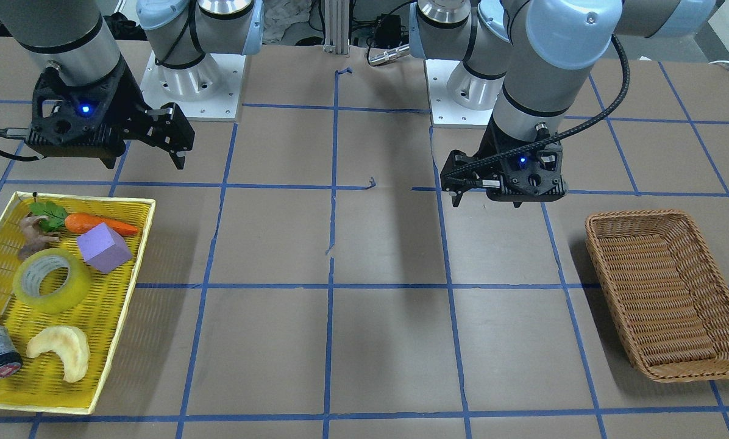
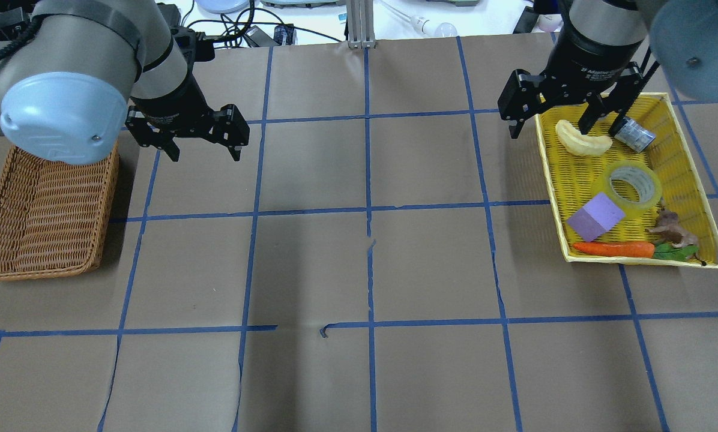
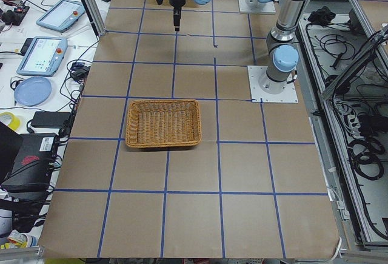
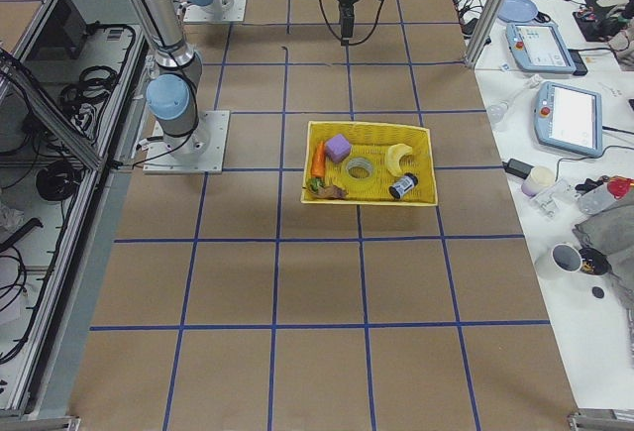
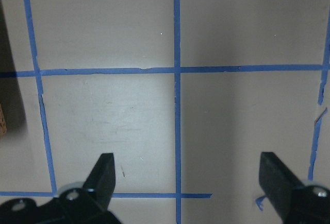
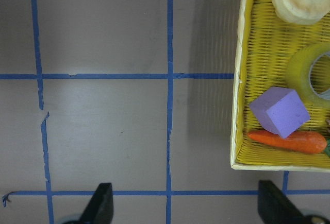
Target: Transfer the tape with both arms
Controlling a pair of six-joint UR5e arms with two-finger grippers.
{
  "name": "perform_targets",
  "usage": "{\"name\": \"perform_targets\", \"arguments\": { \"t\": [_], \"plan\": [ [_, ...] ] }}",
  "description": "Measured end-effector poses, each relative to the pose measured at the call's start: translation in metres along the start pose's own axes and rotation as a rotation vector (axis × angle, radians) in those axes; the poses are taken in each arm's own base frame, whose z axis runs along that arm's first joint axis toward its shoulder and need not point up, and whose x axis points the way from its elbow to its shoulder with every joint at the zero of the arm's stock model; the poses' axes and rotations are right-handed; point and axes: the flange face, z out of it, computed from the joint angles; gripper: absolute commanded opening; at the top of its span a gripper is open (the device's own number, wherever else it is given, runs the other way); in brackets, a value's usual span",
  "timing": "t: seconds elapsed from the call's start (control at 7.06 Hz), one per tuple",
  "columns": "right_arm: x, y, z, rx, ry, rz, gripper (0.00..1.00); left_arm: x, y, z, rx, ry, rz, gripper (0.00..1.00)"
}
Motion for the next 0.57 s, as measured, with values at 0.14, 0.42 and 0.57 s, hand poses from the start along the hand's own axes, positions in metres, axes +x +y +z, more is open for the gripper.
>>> {"name": "perform_targets", "arguments": {
  "t": [0.14,0.42,0.57],
  "plan": [
    [0.0000,-0.0005,0.0002,0.000,0.000,-0.001,1.00,0.0003,-0.0009,-0.0011,0.004,0.003,0.000,1.00],
    [0.0005,-0.0012,0.0006,-0.001,0.000,-0.003,1.00,0.0014,-0.0016,-0.0047,0.012,0.009,-0.004,1.00],
    [0.0008,-0.0016,0.0009,-0.002,0.000,-0.003,1.00,0.0033,-0.0031,-0.0088,0.019,0.029,-0.010,1.00]
  ]
}}
